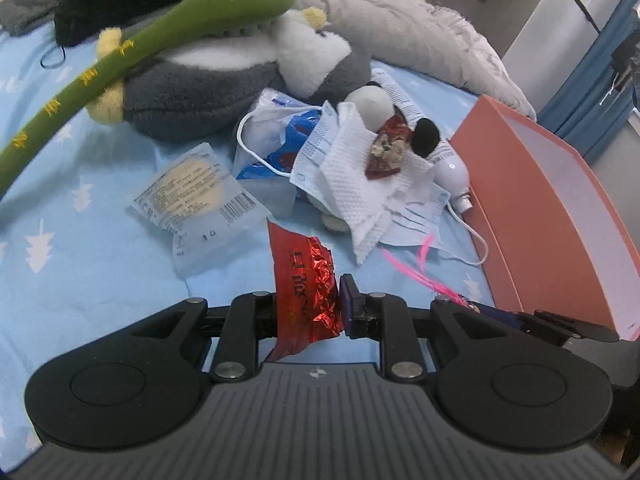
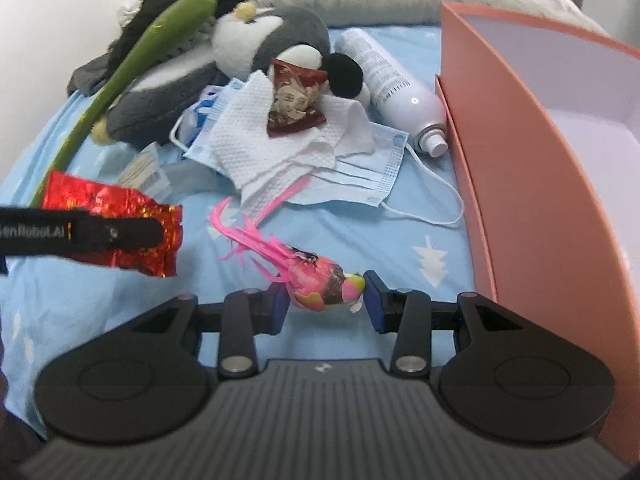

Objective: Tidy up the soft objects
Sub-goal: 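Grasp the red candy wrapper with the left tool while the right tool grasps the pink feathered bird, then carry the red wrapper and pink bird over the pink box with both tools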

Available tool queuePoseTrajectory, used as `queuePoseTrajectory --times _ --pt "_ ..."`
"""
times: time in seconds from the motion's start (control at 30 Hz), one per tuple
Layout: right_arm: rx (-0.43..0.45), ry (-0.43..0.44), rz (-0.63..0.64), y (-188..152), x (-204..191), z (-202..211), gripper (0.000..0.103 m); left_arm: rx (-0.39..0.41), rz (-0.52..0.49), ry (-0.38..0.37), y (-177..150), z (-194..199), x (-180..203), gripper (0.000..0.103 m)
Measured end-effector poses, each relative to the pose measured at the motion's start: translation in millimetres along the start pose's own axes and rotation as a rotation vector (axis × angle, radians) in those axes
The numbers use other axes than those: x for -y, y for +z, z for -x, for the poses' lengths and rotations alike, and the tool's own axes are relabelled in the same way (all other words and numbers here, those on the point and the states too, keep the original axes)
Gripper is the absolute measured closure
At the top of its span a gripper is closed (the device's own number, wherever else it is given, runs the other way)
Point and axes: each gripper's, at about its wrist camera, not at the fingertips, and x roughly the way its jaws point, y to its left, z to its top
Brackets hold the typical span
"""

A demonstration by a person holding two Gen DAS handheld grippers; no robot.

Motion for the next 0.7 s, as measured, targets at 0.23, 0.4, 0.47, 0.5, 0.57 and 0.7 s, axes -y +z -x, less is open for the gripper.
queuePoseTrajectory --times 0.23,0.4,0.47,0.5,0.57,0.7 --pt "0.050 -0.001 0.002 -6 -6 38 0.060 0.060 0.029 -0.020 -15 36 7 0.077" --pt "0.069 0.020 -0.024 -9 -11 59 0.060 0.059 0.009 -0.033 -23 56 13 0.077" --pt "0.074 0.025 -0.033 -10 -11 67 0.060 0.055 0.014 -0.032 -25 63 14 0.077" --pt "0.083 0.028 -0.036 -9 -10 72 0.060 0.053 0.013 -0.030 -25 66 16 0.077" --pt "0.098 0.022 -0.031 -6 -10 82 0.060 0.051 0.000 -0.027 -23 73 20 0.077" --pt "0.141 0.019 -0.026 1 -5 103 0.060 0.051 -0.032 -0.029 -15 84 31 0.077"
